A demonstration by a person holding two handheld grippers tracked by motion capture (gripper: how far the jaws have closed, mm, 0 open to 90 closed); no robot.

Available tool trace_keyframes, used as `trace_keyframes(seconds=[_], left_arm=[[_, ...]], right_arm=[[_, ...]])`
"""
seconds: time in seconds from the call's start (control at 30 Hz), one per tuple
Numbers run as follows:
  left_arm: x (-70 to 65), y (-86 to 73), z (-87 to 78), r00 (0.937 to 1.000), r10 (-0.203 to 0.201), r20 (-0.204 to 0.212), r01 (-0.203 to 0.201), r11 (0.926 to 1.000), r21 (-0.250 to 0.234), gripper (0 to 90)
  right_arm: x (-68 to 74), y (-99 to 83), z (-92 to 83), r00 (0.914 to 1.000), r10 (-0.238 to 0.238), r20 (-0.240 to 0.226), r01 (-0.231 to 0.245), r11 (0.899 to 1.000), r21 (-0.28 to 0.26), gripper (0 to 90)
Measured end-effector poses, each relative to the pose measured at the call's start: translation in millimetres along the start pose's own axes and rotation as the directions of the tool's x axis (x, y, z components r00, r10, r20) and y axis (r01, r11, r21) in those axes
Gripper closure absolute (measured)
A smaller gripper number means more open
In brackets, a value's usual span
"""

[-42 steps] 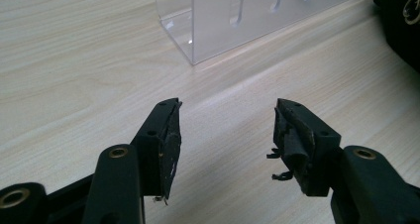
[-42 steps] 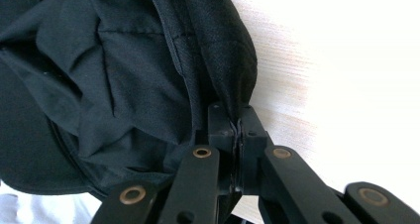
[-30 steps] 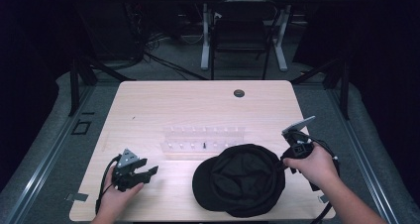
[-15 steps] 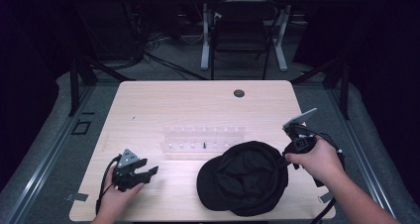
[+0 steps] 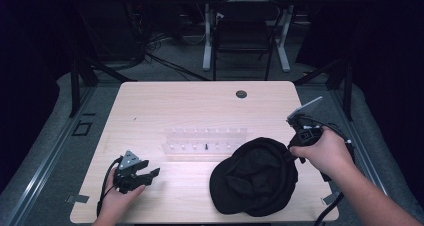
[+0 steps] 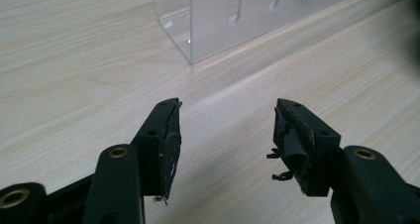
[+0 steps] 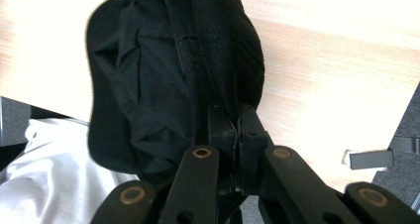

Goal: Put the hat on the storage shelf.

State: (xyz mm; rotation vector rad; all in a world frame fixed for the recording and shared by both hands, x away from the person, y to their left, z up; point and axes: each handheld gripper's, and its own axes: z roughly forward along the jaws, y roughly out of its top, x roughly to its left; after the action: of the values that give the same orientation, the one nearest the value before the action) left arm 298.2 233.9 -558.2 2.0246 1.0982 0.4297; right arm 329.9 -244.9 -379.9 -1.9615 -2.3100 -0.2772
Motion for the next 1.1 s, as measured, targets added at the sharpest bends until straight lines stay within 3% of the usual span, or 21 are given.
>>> trace_keyframes(seconds=[0.17,0.27,0.3,0.37,0.53,0.6,0.63,0.67,0.7,0.83,0.9,1.1], left_arm=[[0.2,-0.1,0.0,1.0000,0.002,-0.001,-0.002,1.0000,0.002,44.5],[0.3,-0.2,-0.3,1.0000,0.002,-0.001,-0.002,1.0000,0.002,44.6],[0.4,-0.2,-0.4,1.0000,0.002,-0.001,-0.002,1.0000,0.002,44.5],[0.5,-0.3,-0.4,1.0000,0.002,-0.002,-0.002,1.0000,0.002,44.5],[0.4,-0.3,-0.2,1.0000,0.003,-0.001,-0.003,1.0000,0.002,44.5],[0.1,-0.3,-0.1,1.0000,0.002,0.000,-0.002,1.0000,0.003,44.6],[0.1,-0.3,-0.1,1.0000,0.002,0.000,-0.002,1.0000,0.003,44.5],[0.1,-0.2,0.1,1.0000,0.003,0.000,-0.003,1.0000,0.002,44.6],[0.2,0.1,-0.4,1.0000,0.006,0.001,-0.006,0.9999,0.009,44.5],[-0.2,0.4,-0.8,1.0000,0.005,0.000,-0.005,0.9998,0.019,44.6],[0.1,0.5,-1.0,1.0000,0.008,-0.001,-0.008,0.9998,0.017,44.6],[0.3,0.5,-1.6,1.0000,0.007,-0.002,-0.007,0.9999,0.014,44.5]], right_arm=[[6.2,3.0,-12.4,1.0000,0.007,0.000,-0.007,1.000,0.004,87.8],[8.3,4.8,-18.0,0.9994,0.027,-0.021,-0.027,1.000,0.007,87.8],[9.8,4.7,-18.2,0.9982,0.053,-0.028,-0.053,0.999,-0.005,87.8],[9.0,6.3,-22.0,0.9977,0.055,-0.040,-0.054,0.998,0.025,87.9],[10.2,7.5,-27.4,0.9890,0.097,-0.111,-0.093,0.995,0.039,87.9],[8.9,8.7,-31.1,0.9867,0.092,-0.134,-0.084,0.994,0.064,87.9],[10.5,8.4,-31.2,0.9818,0.118,-0.149,-0.112,0.993,0.046,87.9],[9.4,9.4,-34.2,0.9830,0.103,-0.152,-0.094,0.993,0.066,88.0],[10.9,9.1,-34.3,0.9798,0.121,-0.159,-0.114,0.992,0.051,88.0],[12.3,10.1,-41.8,0.9758,0.117,-0.185,-0.108,0.992,0.058,88.0],[14.4,9.4,-44.0,0.9679,0.136,-0.212,-0.129,0.991,0.045,88.0],[15.2,9.9,-53.0,0.9434,0.145,-0.298,-0.135,0.989,0.054,88.1]])
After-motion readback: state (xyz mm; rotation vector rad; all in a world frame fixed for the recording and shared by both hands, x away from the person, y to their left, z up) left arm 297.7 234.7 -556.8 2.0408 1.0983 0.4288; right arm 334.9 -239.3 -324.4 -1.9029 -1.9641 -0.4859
